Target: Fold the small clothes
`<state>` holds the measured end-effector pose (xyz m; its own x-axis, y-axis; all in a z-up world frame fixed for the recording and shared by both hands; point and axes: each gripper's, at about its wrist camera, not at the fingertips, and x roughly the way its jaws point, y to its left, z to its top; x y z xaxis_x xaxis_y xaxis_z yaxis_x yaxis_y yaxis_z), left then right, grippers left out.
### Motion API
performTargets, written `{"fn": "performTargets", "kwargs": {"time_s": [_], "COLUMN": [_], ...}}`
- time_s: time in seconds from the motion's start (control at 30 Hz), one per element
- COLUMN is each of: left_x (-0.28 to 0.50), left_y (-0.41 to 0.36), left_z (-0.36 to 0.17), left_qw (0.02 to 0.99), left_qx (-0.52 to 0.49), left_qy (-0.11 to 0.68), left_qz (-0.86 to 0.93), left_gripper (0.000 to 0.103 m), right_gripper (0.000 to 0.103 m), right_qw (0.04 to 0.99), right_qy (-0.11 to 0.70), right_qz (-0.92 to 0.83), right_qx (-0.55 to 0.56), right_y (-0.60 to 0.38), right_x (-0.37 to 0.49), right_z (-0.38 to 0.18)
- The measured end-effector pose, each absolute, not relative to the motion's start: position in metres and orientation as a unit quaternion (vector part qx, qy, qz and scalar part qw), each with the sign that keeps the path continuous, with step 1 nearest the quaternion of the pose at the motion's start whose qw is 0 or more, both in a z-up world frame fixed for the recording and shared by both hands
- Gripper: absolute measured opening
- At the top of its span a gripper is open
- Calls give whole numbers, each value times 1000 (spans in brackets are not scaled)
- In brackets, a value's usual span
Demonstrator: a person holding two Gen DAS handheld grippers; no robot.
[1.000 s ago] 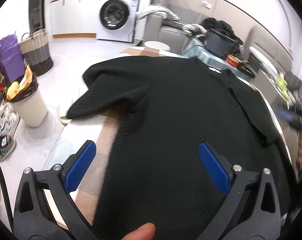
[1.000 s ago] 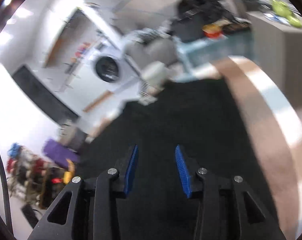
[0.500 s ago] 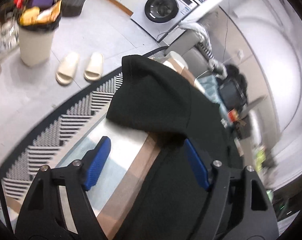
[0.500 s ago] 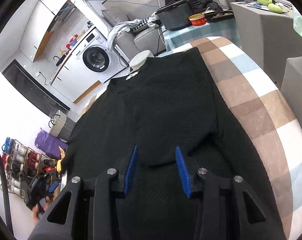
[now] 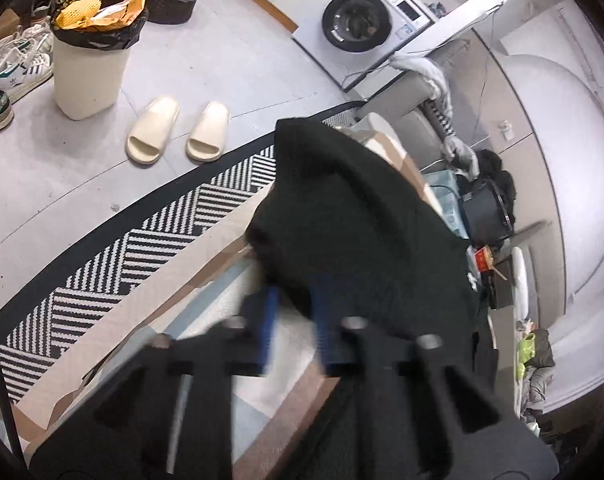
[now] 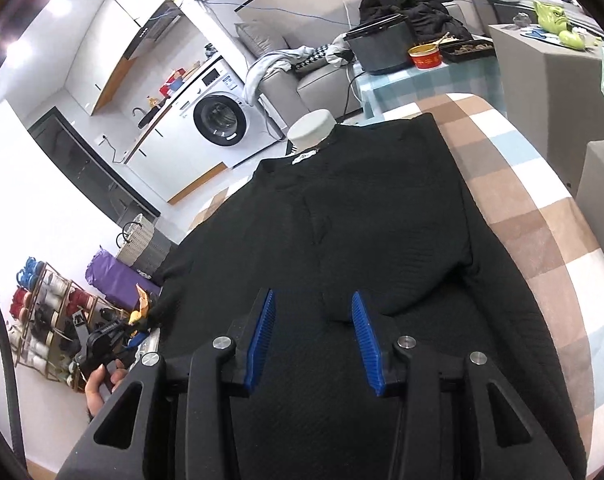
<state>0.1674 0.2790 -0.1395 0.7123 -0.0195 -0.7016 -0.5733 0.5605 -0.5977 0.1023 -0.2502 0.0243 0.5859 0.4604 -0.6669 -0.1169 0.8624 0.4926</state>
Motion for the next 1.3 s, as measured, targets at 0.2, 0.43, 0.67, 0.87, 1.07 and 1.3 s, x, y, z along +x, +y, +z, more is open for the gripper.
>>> {"fn": "performTargets", "kwargs": {"time_s": [0.2, 0.43, 0.67, 0.87, 1.07, 1.3], "left_x": [169, 193, 256, 256, 237, 231], "left_y": [269, 220, 79, 13, 44, 103], "left_z": [-126, -59, -37, -86, -82, -84], "left_qw": [839, 910, 942, 901, 901, 895], "left_qx": [-411, -303, -137, -59, -124, -229], "left_qy": [304, 238, 306, 414, 405, 383], "left_qz": [185, 155, -31, -112, -91, -28], "left_gripper": [3, 2, 3, 10, 37, 45], "right_gripper": [41, 41, 41, 41, 42, 42], "right_qw": [865, 860, 853, 851, 851, 848], "right_qy": [429, 436, 448, 449, 443, 447], "right_qz": [156, 153, 151, 146, 148, 147], "right_qx": [207, 215, 221, 230, 238, 244], "right_y": [-258, -265, -275, -281, -284, -288], "right_x": [104, 102, 101, 100, 96, 94], "right_z": [18, 8, 1, -3, -4, -8]}}
